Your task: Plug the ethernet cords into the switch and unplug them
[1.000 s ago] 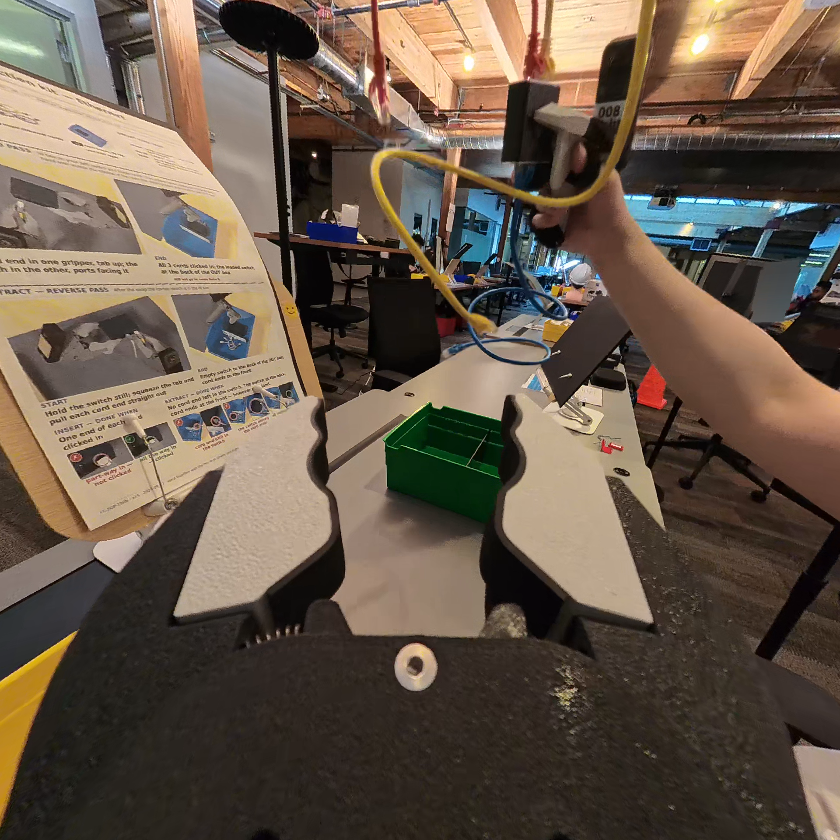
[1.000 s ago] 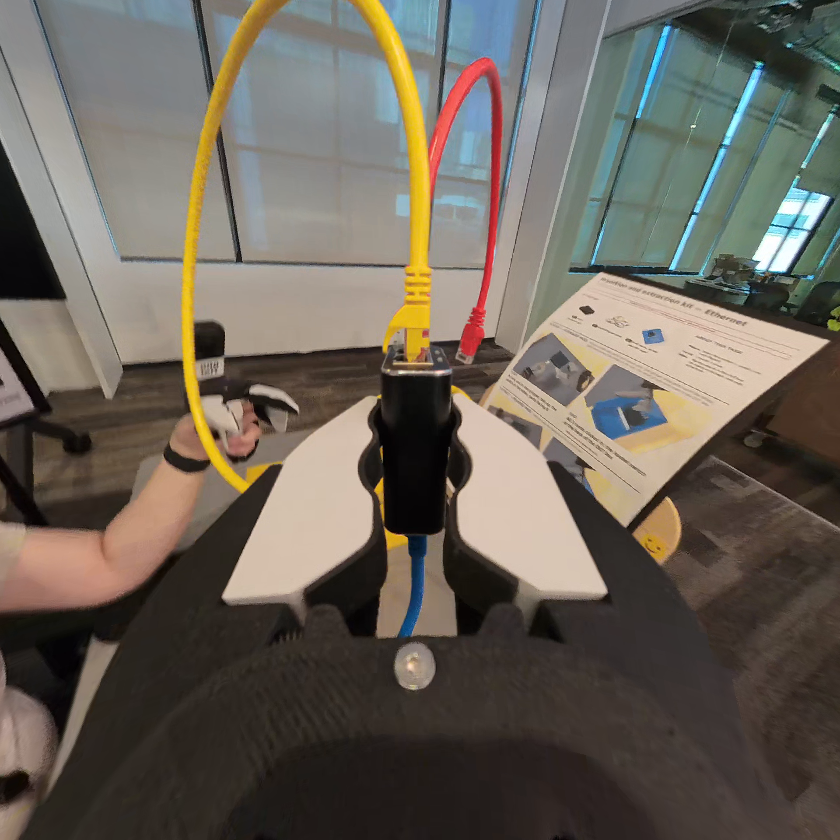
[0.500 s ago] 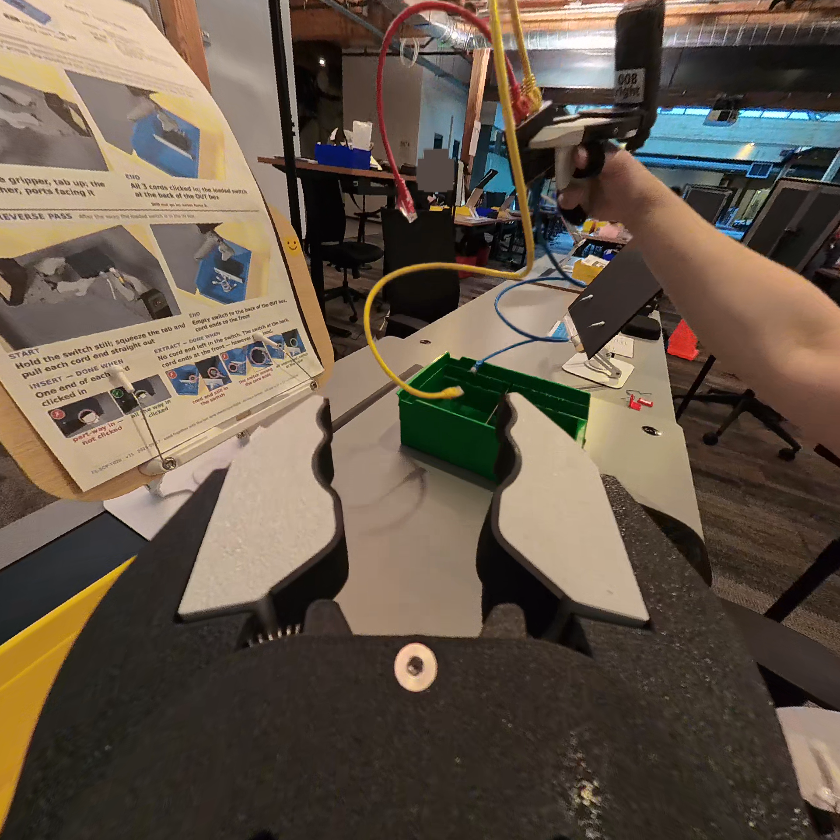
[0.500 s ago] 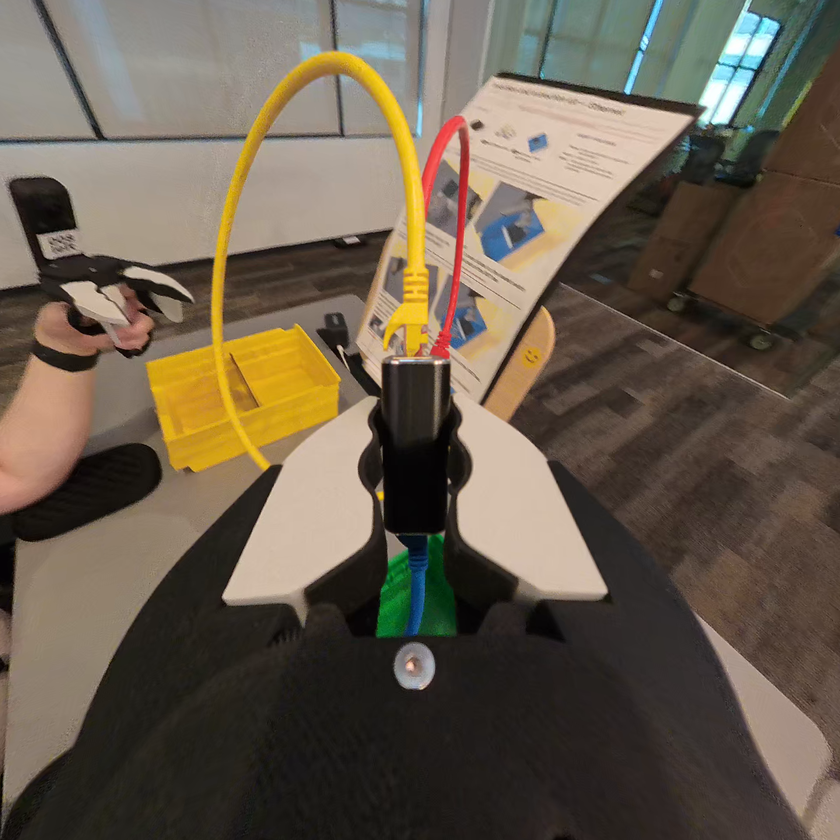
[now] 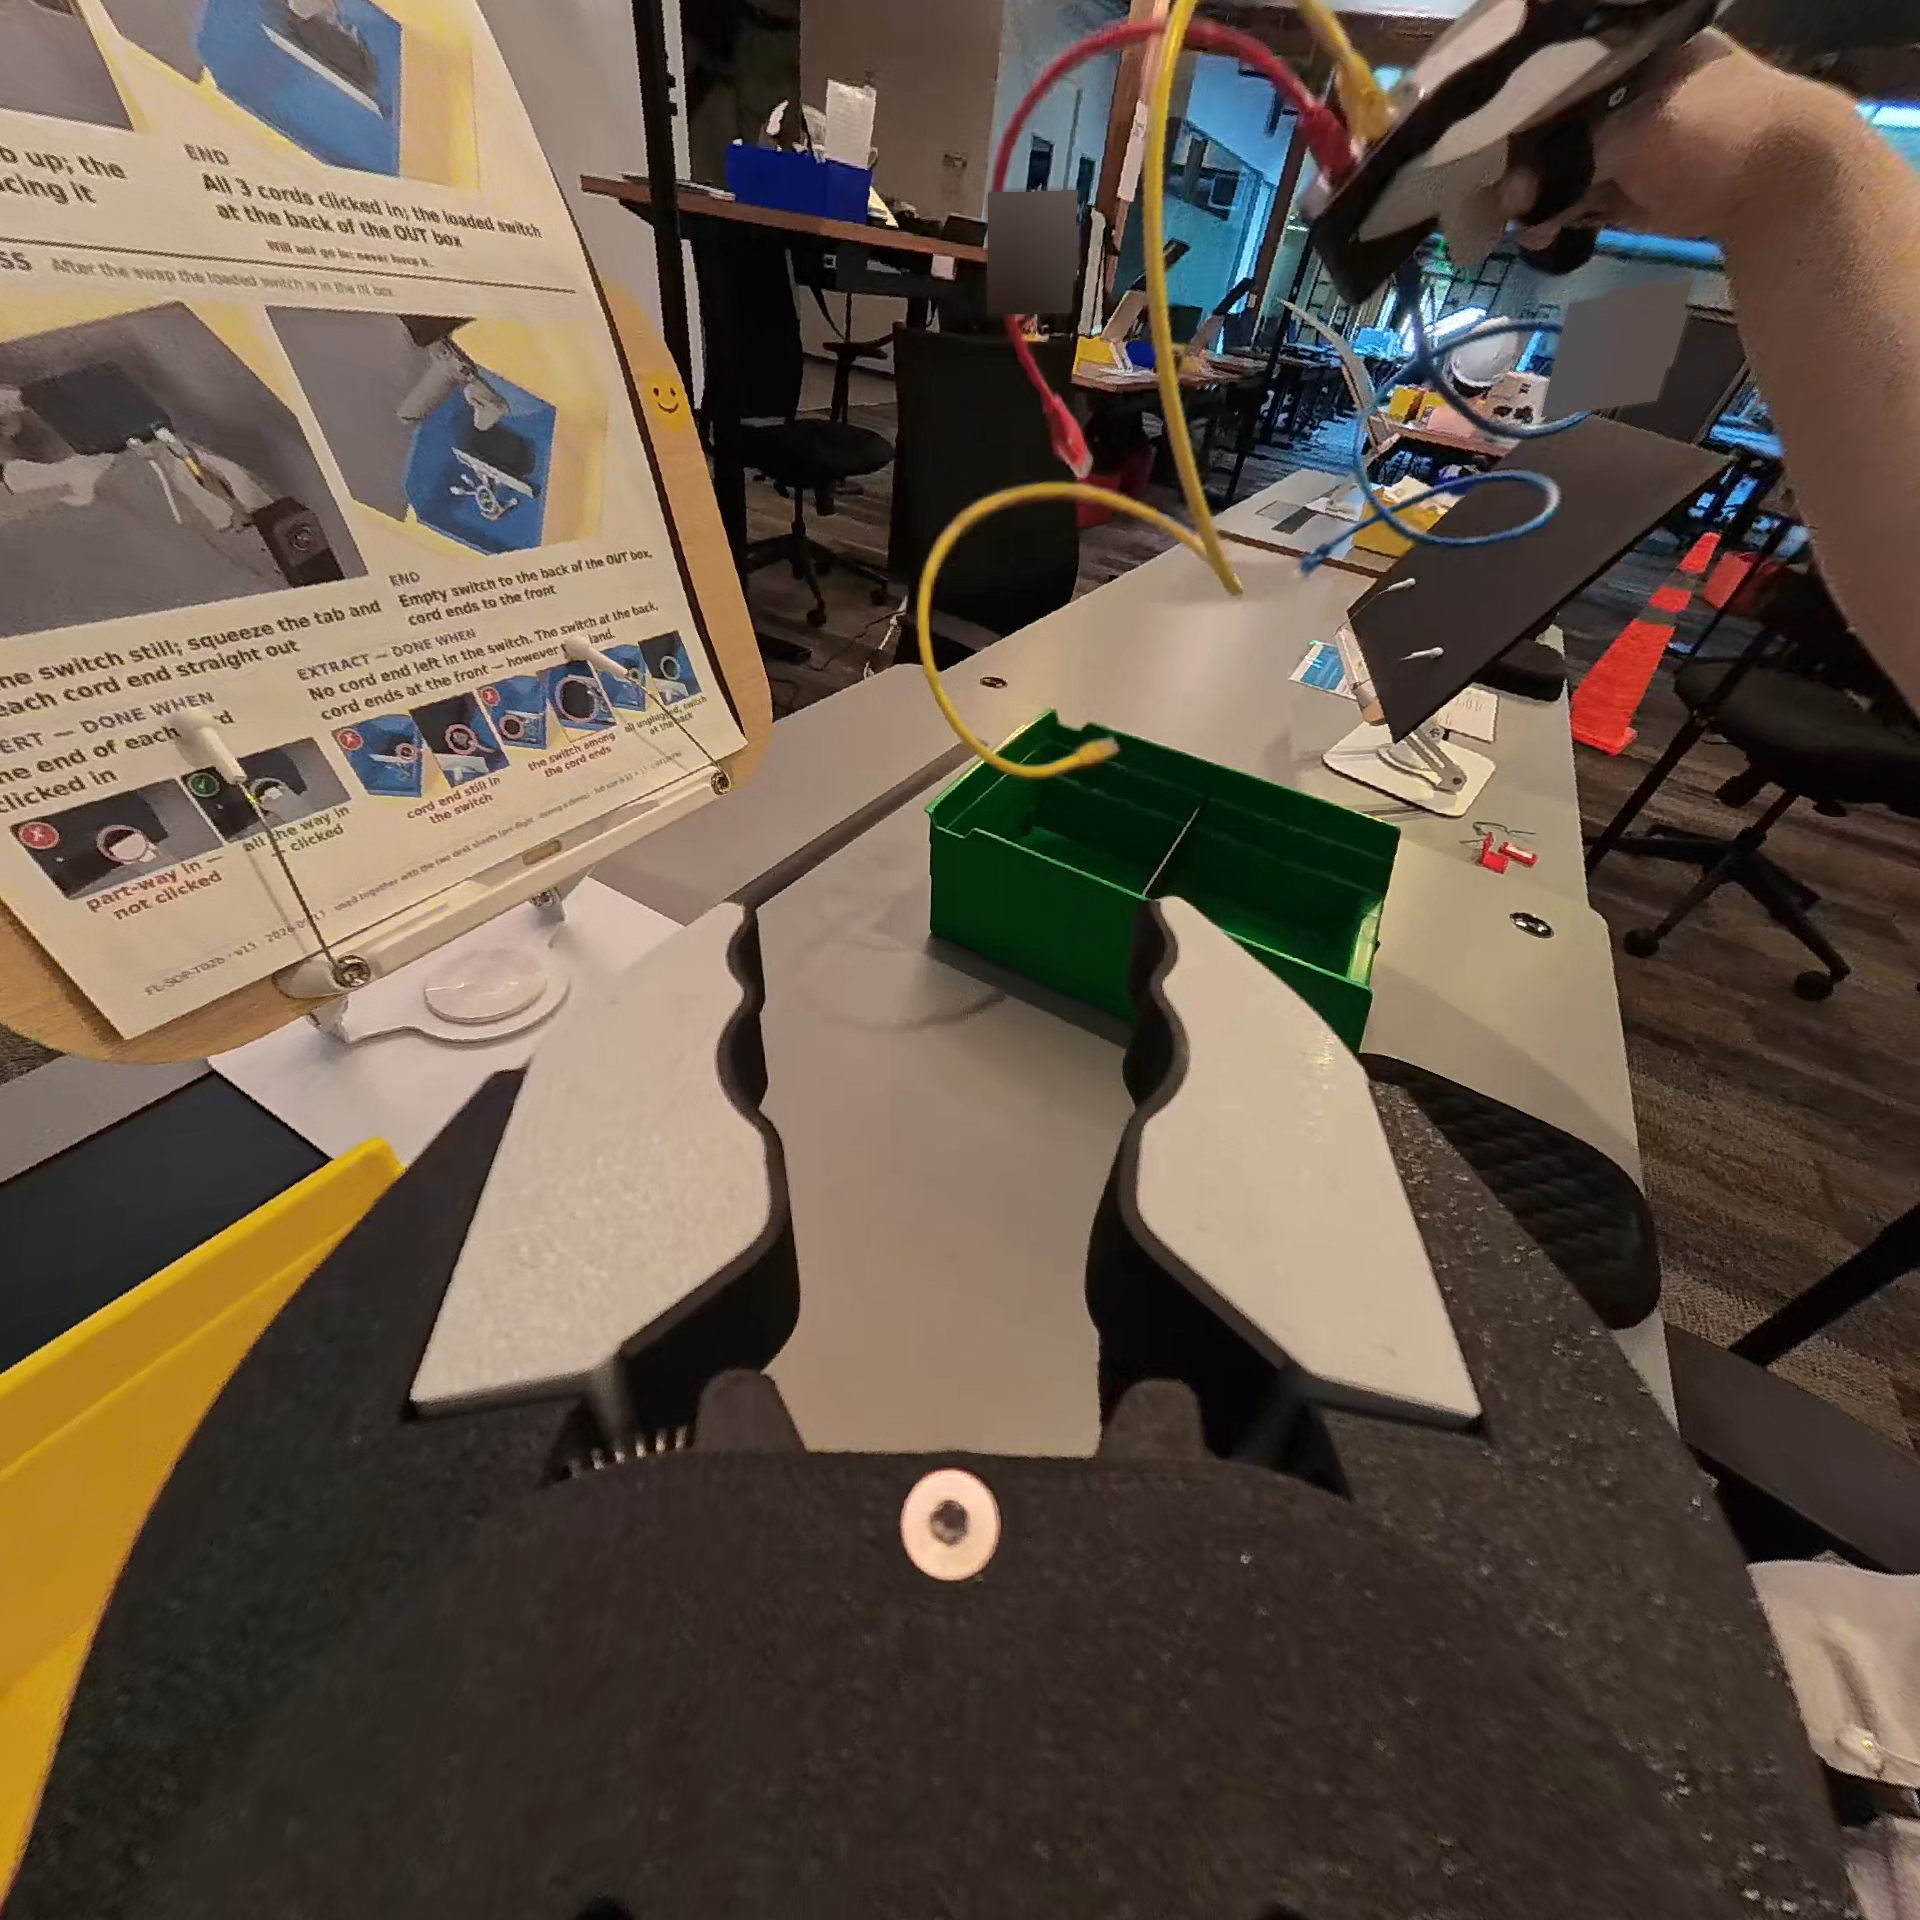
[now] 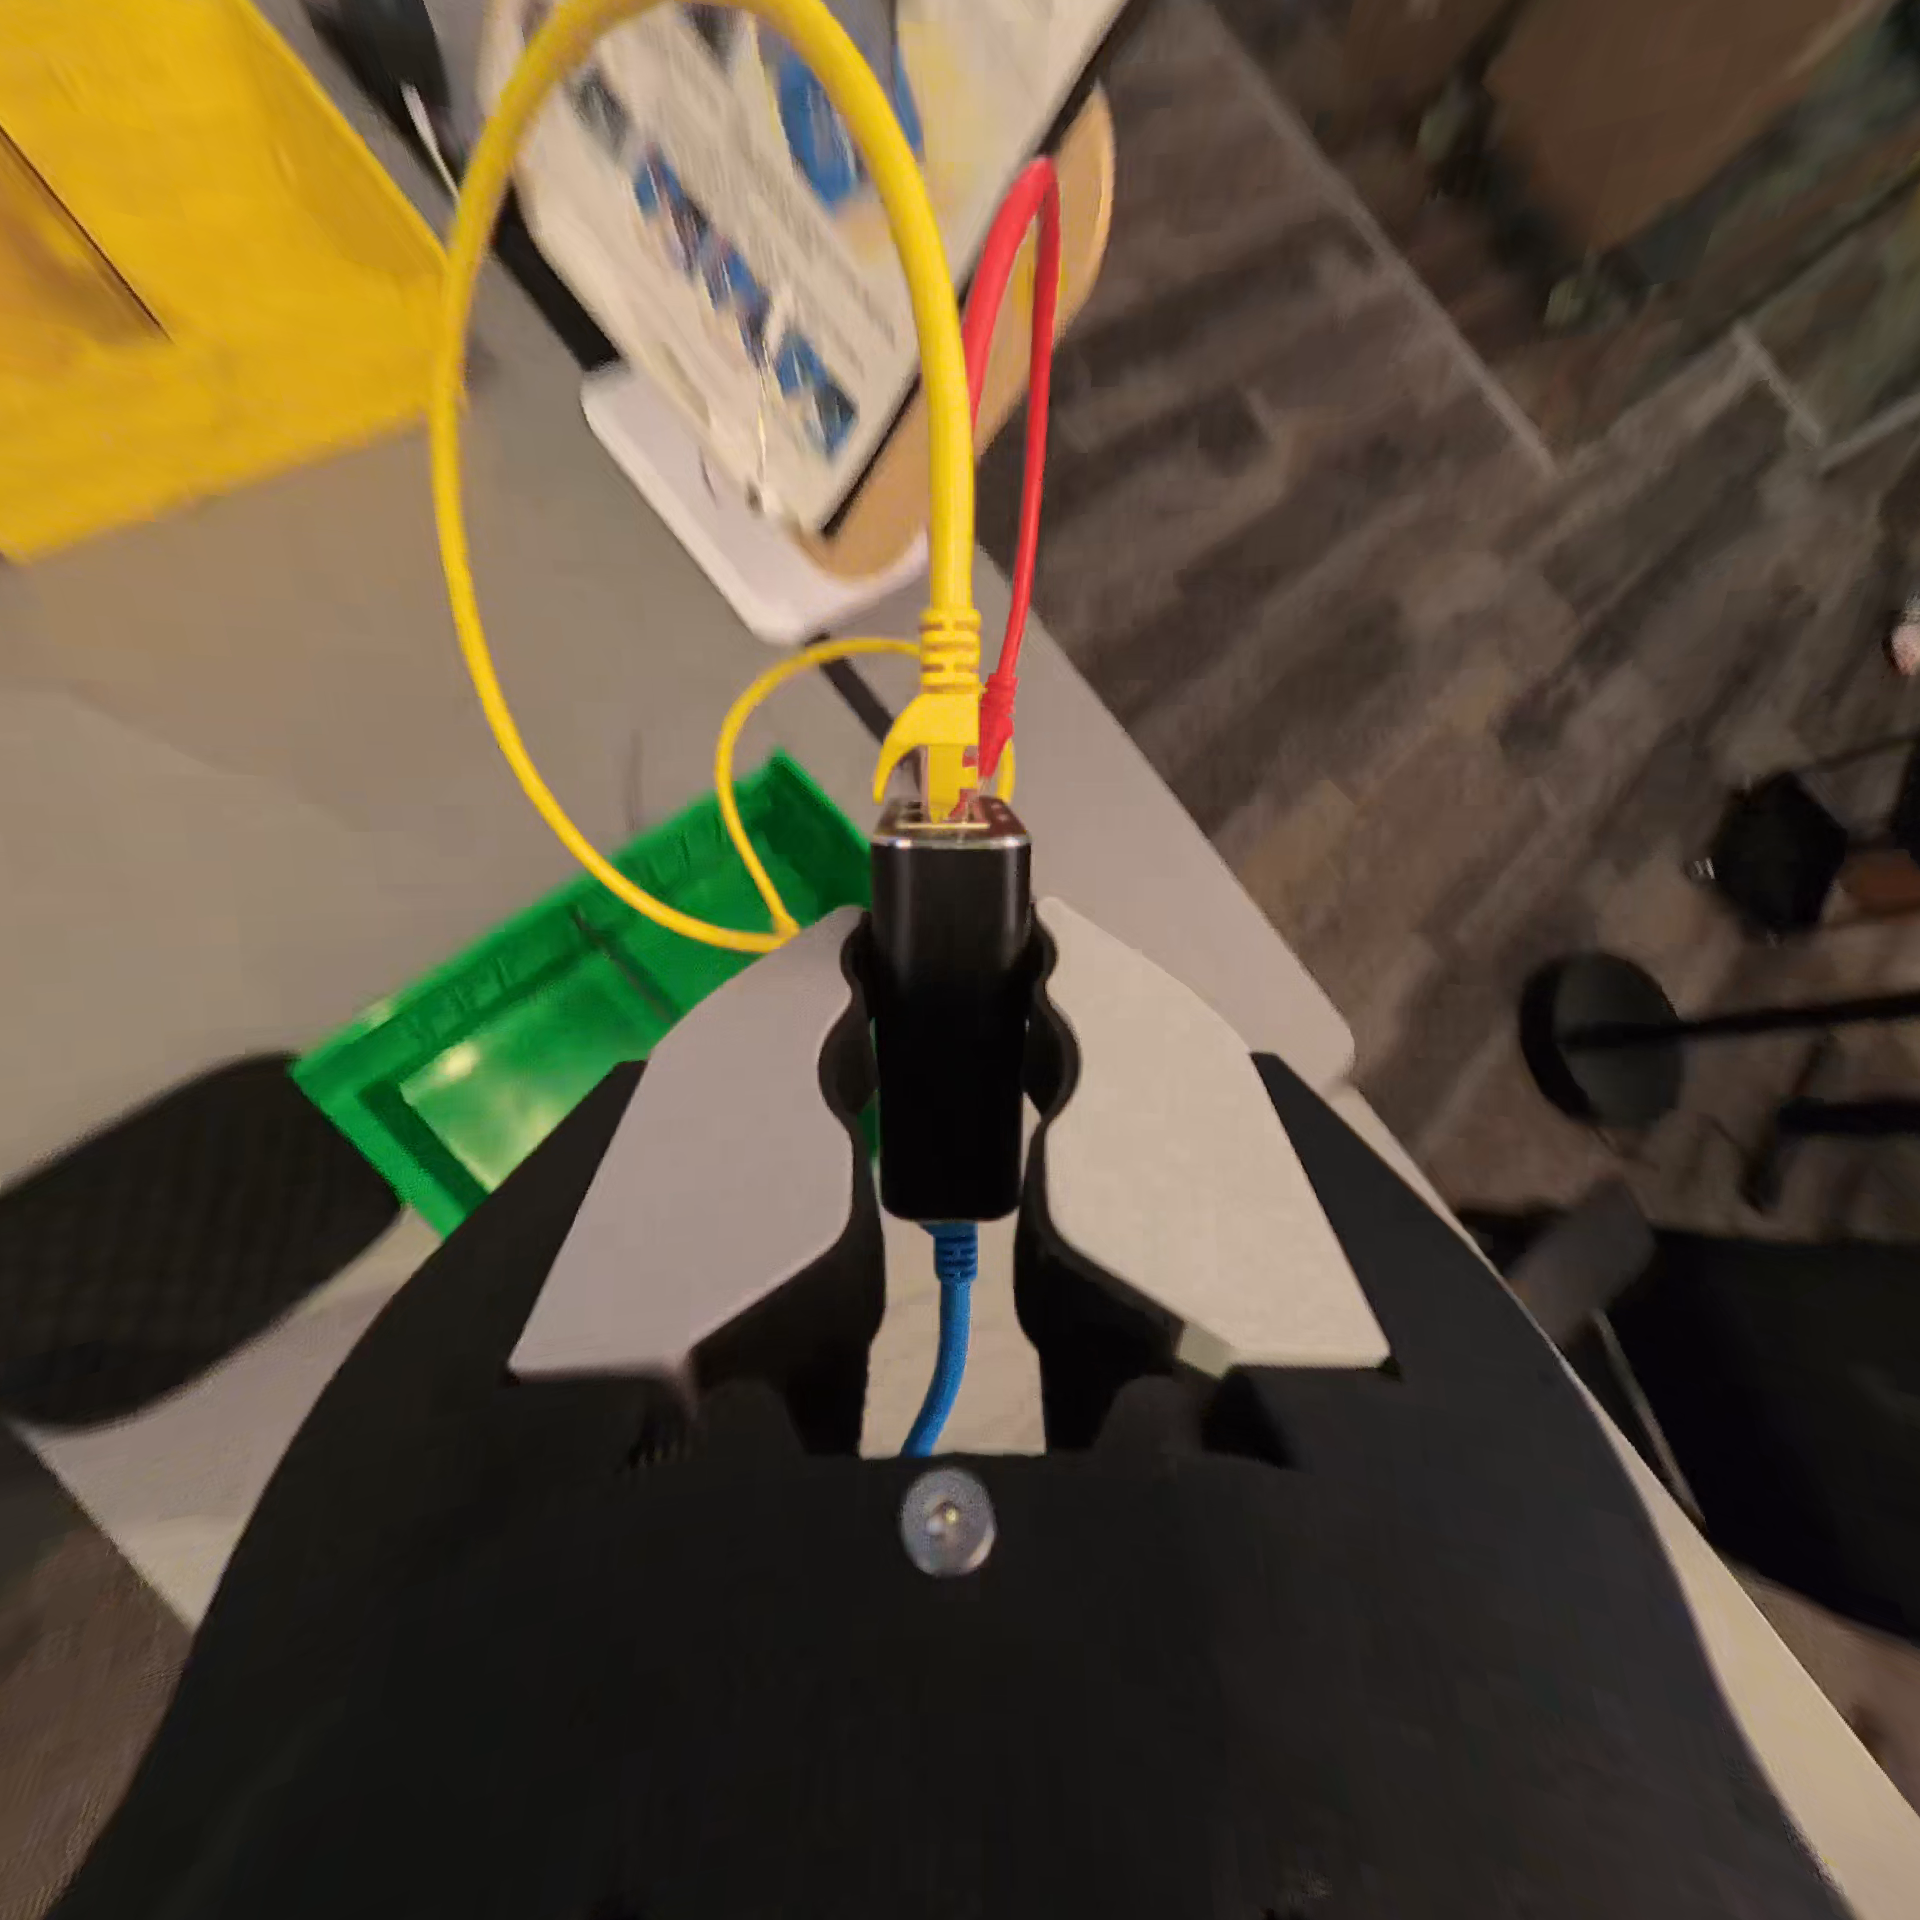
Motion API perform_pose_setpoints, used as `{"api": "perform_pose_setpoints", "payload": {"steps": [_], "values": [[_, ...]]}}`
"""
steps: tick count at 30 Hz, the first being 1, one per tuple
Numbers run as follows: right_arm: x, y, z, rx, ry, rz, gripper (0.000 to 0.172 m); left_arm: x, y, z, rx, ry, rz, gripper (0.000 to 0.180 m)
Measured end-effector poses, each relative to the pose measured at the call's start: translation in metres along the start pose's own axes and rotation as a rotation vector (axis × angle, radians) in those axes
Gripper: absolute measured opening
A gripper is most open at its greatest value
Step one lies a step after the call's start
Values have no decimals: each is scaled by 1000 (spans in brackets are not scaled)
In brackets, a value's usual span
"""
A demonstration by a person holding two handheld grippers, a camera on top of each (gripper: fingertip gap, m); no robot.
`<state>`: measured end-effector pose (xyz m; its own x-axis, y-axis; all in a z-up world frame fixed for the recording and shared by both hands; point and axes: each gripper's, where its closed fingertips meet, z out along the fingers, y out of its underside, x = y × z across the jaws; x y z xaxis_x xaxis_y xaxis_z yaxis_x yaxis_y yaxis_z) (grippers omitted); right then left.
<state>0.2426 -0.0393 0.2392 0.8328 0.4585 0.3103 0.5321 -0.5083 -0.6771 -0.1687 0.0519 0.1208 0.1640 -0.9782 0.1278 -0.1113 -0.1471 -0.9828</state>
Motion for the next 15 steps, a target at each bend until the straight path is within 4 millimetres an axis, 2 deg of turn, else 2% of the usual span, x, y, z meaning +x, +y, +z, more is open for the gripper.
{"api": "perform_pose_setpoints", "payload": {"steps": [3,7,10,15], "values": [[-3,30,10,-248,20,-62,26,0,1,1,-3,-1,-1,67],[-4,58,24,-495,72,-148,26,0,0,0,-1,0,-5,67],[-2,67,32,-627,125,-218,26,3,-1,-2,3,3,2,66],[-10,74,42,-857,160,-379,27,2,-4,-5,16,4,-1,66]]}}
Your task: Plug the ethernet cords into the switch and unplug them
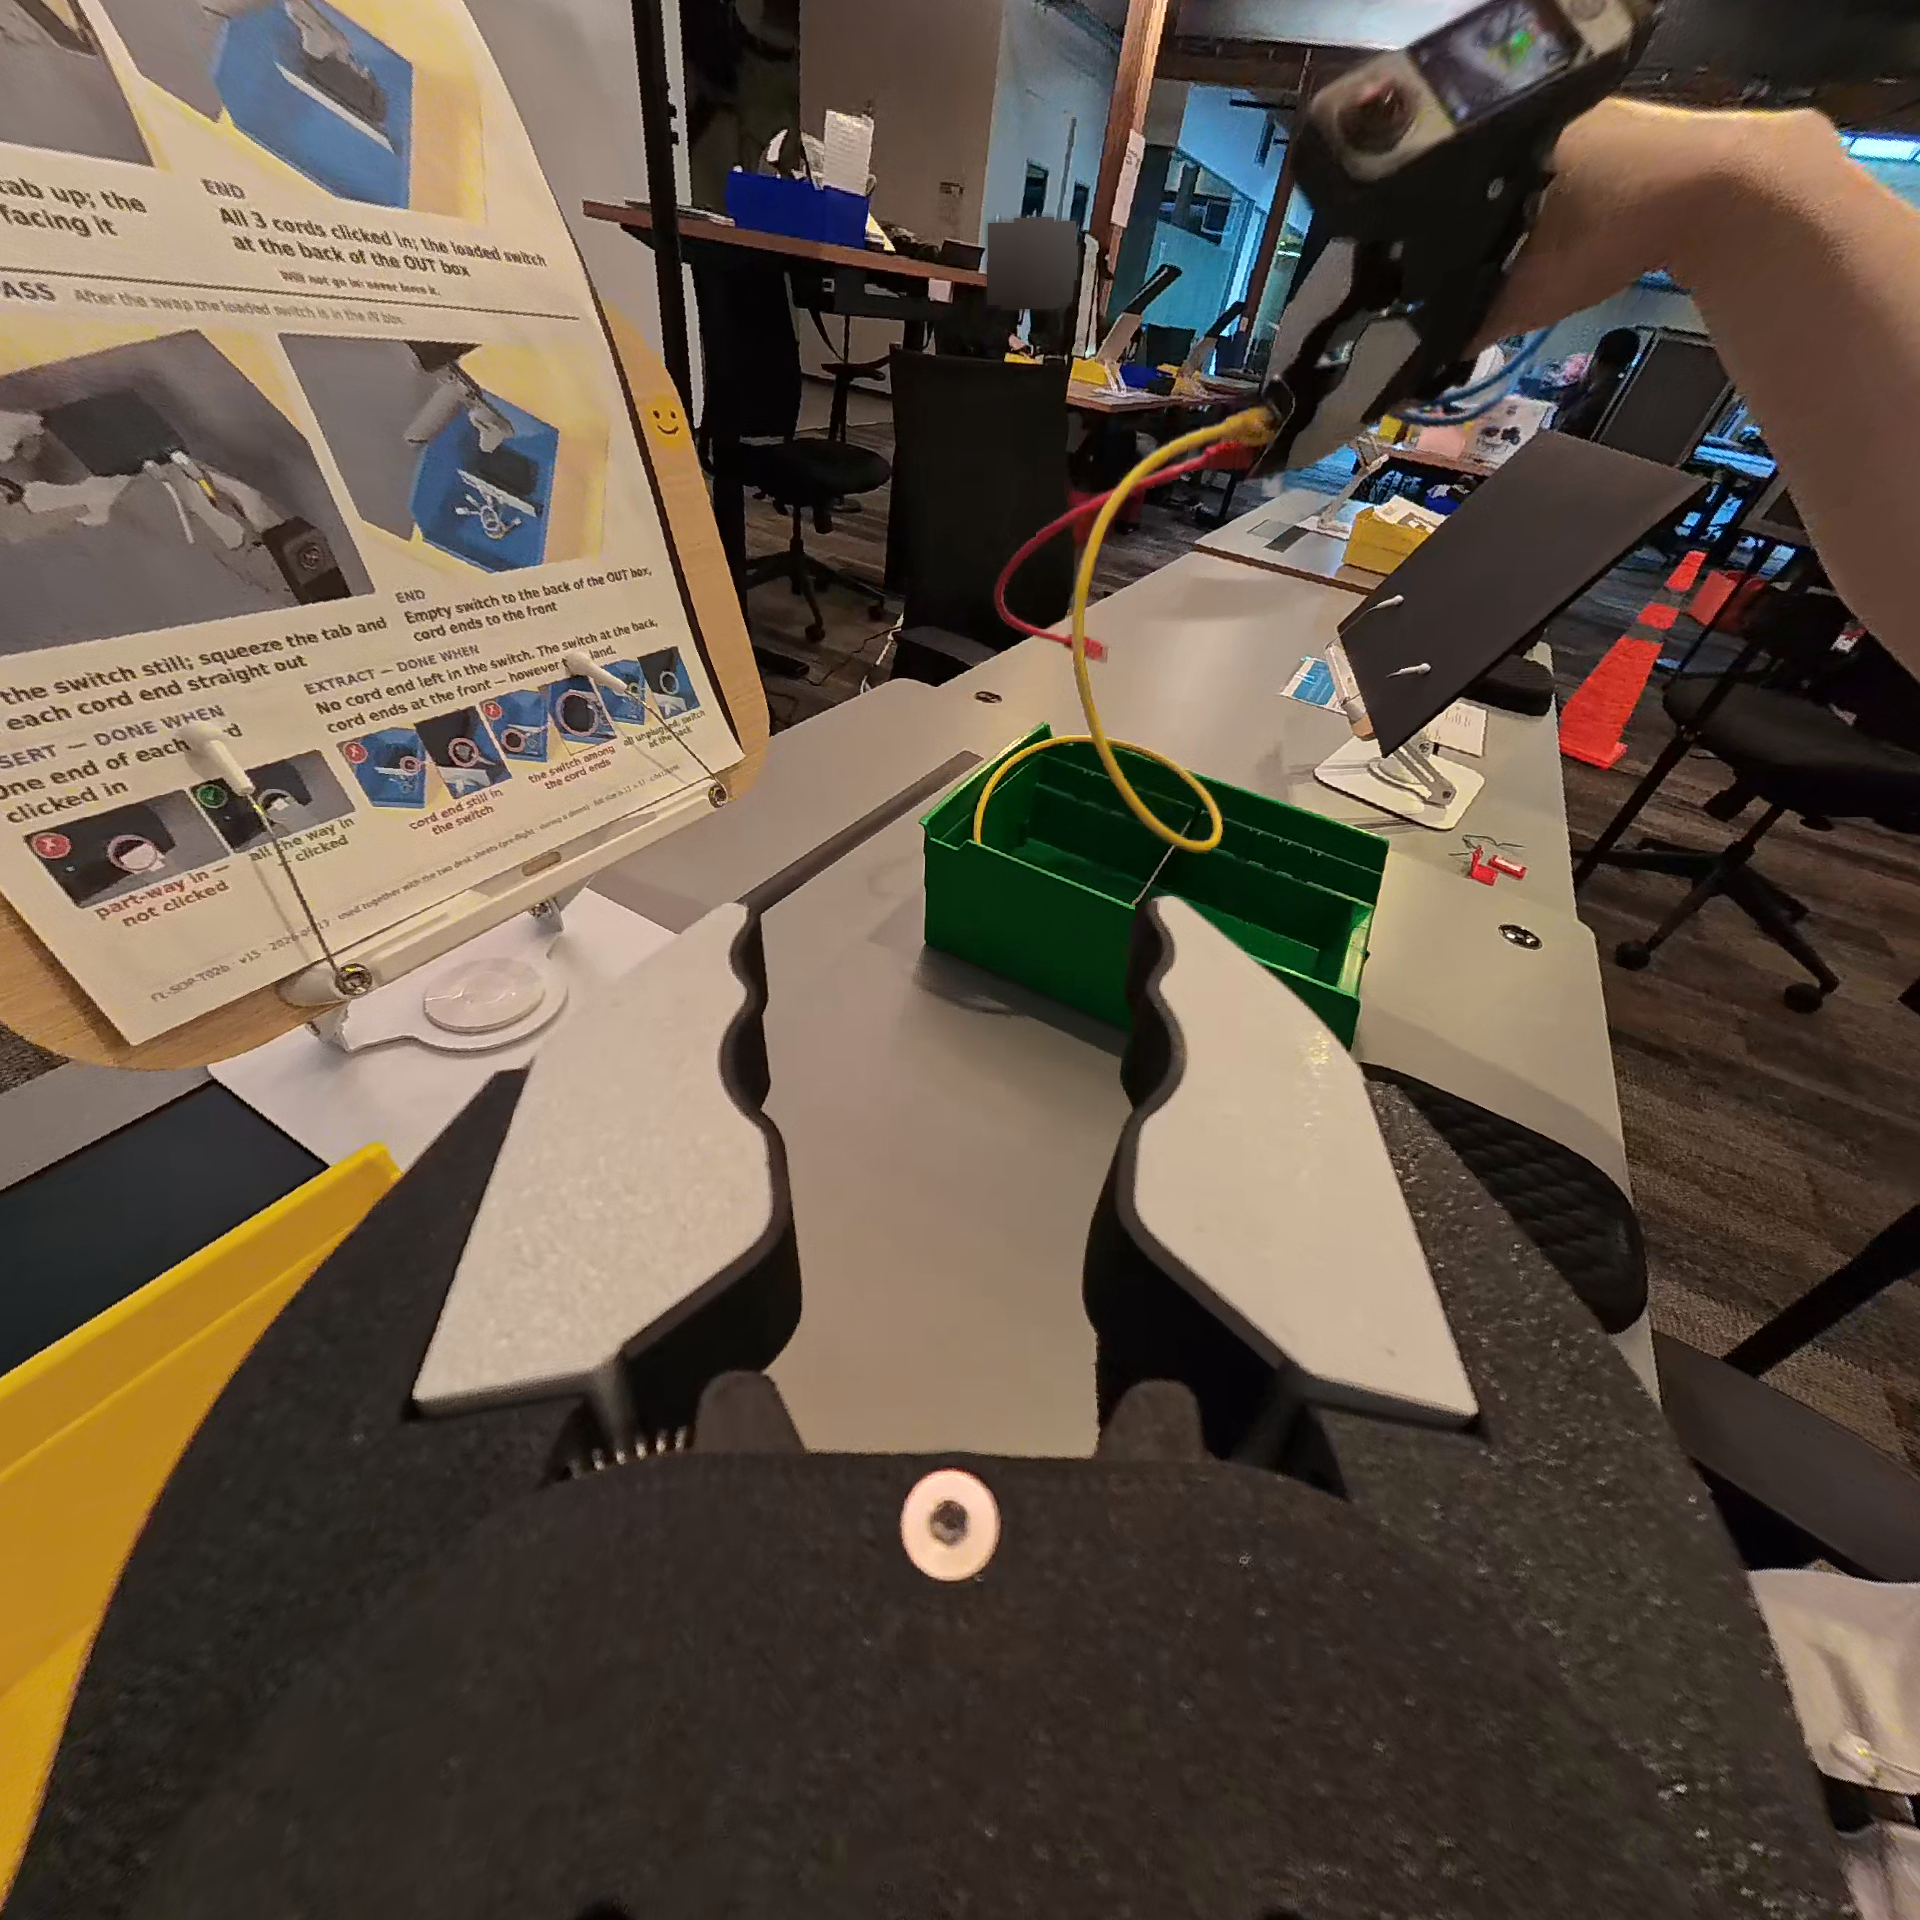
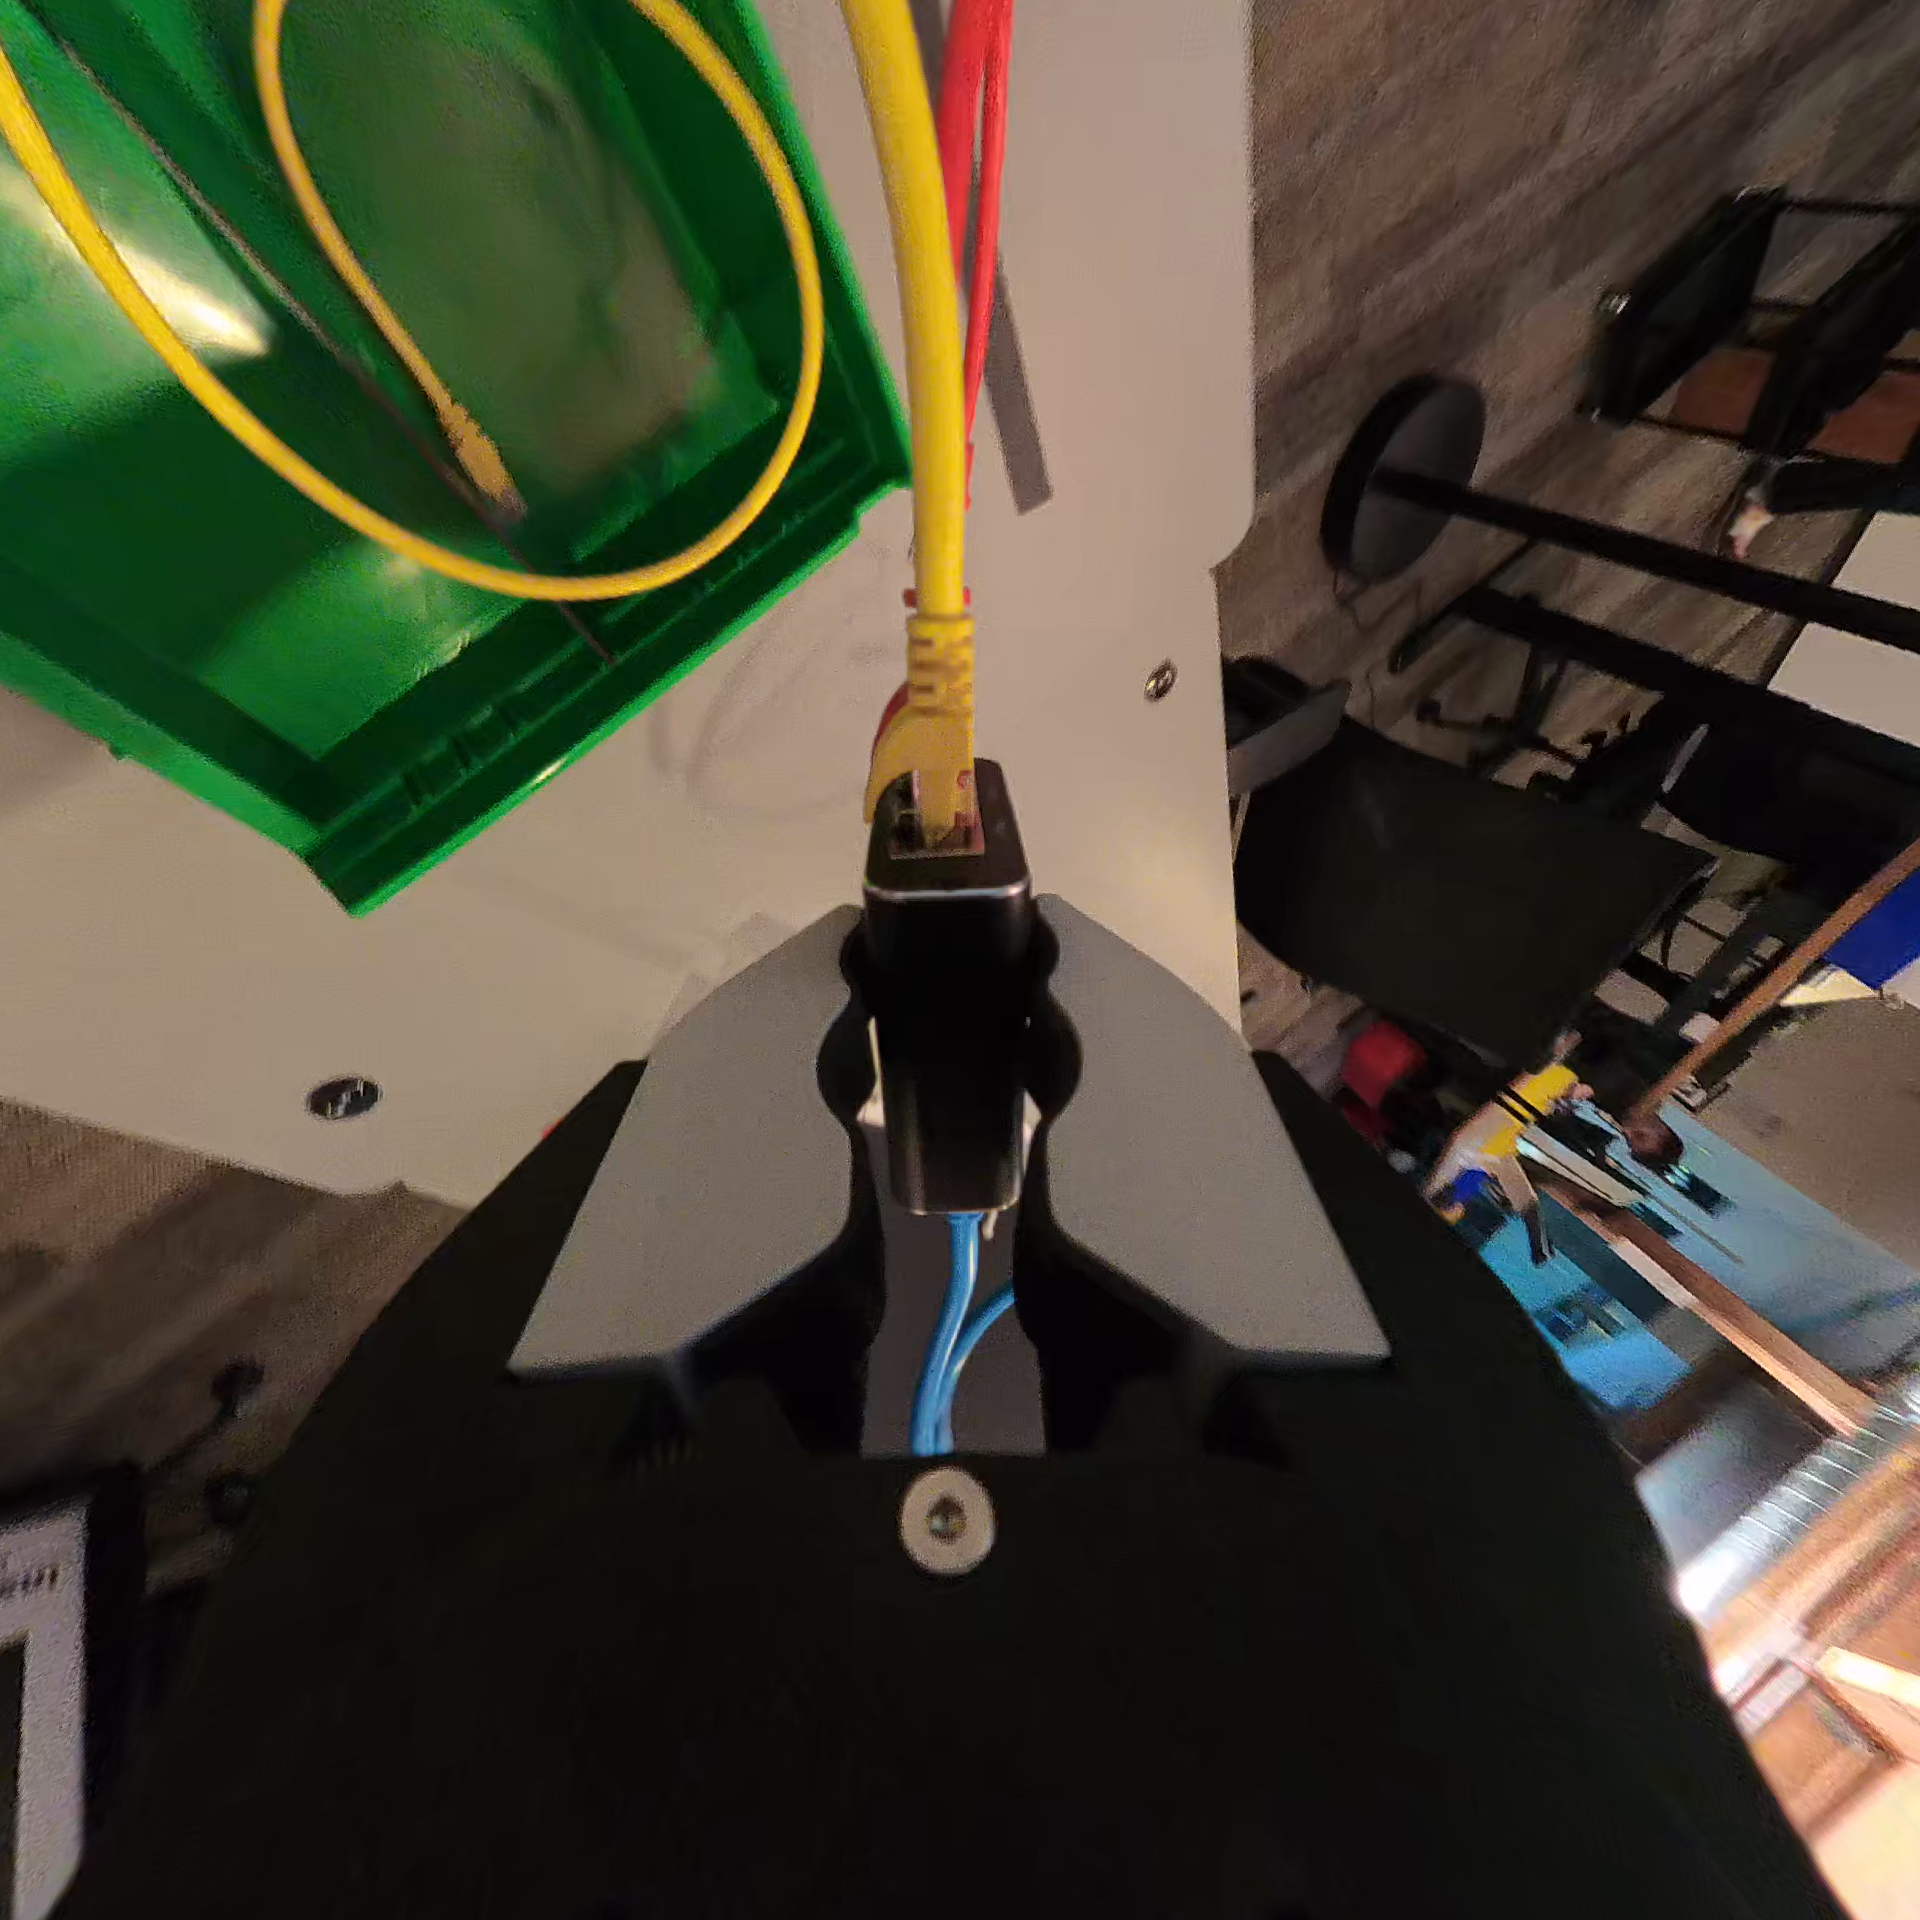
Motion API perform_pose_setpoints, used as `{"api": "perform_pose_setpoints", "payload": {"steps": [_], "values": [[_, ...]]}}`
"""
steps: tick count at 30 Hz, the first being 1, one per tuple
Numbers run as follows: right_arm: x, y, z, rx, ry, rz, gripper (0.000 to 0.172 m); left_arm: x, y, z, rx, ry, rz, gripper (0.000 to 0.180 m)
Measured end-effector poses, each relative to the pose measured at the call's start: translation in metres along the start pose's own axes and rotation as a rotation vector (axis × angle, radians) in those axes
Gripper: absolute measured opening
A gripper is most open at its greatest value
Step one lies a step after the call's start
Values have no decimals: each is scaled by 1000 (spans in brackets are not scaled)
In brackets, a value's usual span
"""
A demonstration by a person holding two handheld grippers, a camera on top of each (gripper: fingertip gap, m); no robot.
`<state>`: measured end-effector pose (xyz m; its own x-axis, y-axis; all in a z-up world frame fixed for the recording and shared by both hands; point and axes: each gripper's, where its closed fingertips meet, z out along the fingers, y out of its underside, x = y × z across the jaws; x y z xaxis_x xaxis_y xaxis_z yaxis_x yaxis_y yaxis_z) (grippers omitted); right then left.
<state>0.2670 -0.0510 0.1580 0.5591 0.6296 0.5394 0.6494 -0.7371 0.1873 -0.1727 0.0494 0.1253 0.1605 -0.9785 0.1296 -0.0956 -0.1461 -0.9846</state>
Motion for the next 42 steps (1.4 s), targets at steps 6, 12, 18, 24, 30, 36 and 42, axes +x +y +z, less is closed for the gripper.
{"api": "perform_pose_setpoints", "payload": {"steps": [6,12,18,24,30,36,42], "values": [[-31,-30,2,-207,-63,-63,27,0,-1,0,4,5,-8,65],[-29,-48,16,-398,31,19,26,8,-3,1,6,25,12,65],[-16,-60,21,-453,76,42,27,11,-7,-2,23,39,17,65],[2,-59,19,-482,118,83,27,10,-12,-8,45,43,13,64],[-18,-49,36,-494,40,57,27,10,-17,-14,73,51,12,63],[-51,-51,27,-450,-61,51,28,10,-17,-13,72,57,8,63],[-54,-67,19,-385,-46,11,26,13,-13,-6,47,59,18,63]]}}
